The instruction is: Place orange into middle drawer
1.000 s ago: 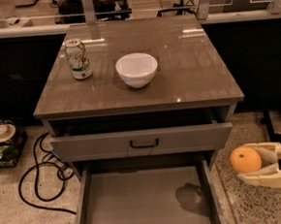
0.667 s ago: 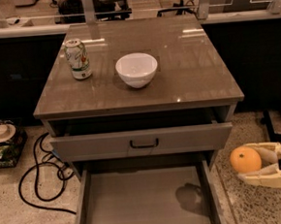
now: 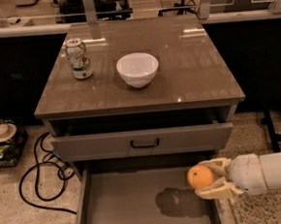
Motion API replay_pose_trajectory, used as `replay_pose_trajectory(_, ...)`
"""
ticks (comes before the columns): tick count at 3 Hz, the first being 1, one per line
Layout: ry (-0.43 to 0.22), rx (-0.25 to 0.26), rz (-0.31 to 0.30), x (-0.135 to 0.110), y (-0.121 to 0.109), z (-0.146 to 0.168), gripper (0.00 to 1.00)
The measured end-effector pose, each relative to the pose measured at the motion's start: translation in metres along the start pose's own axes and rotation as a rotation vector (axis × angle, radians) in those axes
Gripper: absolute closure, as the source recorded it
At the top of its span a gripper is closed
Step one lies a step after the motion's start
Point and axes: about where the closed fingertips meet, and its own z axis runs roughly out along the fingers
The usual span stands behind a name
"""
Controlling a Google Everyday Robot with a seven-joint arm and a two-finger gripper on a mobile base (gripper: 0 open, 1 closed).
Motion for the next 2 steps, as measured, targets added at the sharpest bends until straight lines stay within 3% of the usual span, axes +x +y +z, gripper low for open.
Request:
replay_pose_trajectory(1,-0.026,-0.077,0.021,0.009,0.015,0.058,1.00)
replay_pose_trajectory(2,-0.113,-0.119,0.069,0.011,0.031,0.110,1.00)
